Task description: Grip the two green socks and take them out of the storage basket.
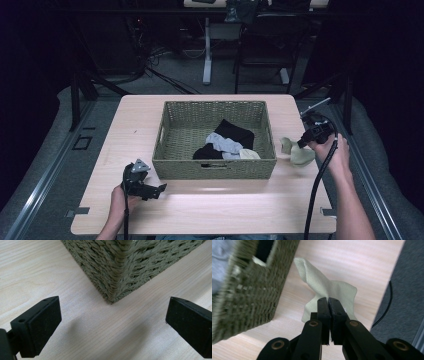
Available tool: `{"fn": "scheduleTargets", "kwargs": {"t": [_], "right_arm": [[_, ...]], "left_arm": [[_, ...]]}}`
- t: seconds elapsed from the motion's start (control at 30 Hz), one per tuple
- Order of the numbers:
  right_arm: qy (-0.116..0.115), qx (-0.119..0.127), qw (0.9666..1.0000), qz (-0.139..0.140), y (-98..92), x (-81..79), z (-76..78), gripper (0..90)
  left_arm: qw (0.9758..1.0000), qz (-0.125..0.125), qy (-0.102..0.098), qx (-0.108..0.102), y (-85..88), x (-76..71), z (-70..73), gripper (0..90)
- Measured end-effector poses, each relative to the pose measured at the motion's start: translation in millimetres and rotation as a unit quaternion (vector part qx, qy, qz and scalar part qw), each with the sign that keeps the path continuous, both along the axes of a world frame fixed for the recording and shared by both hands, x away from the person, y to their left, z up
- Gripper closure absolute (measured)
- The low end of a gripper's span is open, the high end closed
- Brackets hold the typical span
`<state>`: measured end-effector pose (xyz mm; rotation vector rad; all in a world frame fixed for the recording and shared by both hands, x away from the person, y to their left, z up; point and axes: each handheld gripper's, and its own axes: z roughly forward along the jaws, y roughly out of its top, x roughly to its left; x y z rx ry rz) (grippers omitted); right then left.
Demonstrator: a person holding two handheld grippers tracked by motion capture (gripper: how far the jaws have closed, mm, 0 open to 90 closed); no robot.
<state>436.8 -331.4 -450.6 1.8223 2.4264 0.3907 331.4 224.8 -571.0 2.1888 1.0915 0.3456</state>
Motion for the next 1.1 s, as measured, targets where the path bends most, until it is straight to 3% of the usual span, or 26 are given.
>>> {"fn": "scheduleTargets", "kwargs": {"t": [0.27,0.53,0.6,0.7,0.73,0.83,0.87,0.93,1.1], "right_arm": [[0.024,0.010,0.9996,-0.007,3.4,3.9,-41.1,87.9],[0.050,0.015,0.9986,-0.006,5.5,7.2,-68.4,87.6],[0.044,0.021,0.9987,-0.014,5.6,6.9,-72.1,87.1],[0.038,0.020,0.9990,-0.012,6.1,6.3,-66.1,76.8],[0.031,0.014,0.9994,-0.005,7.0,5.4,-55.6,65.6],[0.025,0.014,0.9996,0.003,8.0,4.2,-45.5,58.5],[0.011,0.016,0.9998,-0.002,10.4,2.2,-38.6,54.8],[0.012,0.015,0.9997,0.012,10.8,1.5,-26.3,46.7],[-0.015,0.012,0.9994,0.028,20.2,-3.1,9.4,33.5]], "left_arm": [[1.0000,0.002,-0.003,0.000,-0.3,-0.1,-0.4,0.2],[1.0000,0.001,-0.003,0.000,-0.1,-0.2,-0.4,0.2],[1.0000,0.002,-0.003,-0.001,-0.1,-0.1,-0.5,0.2],[1.0000,0.002,-0.002,-0.001,-0.2,0.0,-0.5,0.2],[1.0000,0.002,-0.002,-0.001,-0.4,-0.1,-0.5,0.2],[1.0000,0.001,-0.002,-0.001,-0.7,-0.3,-0.3,0.2],[1.0000,0.001,-0.002,-0.001,-0.8,-0.3,-0.3,0.2],[1.0000,0.001,-0.003,-0.001,-0.6,-0.3,-0.2,0.2],[1.0000,-0.001,-0.001,0.000,-0.3,-0.3,0.3,0.2]]}}
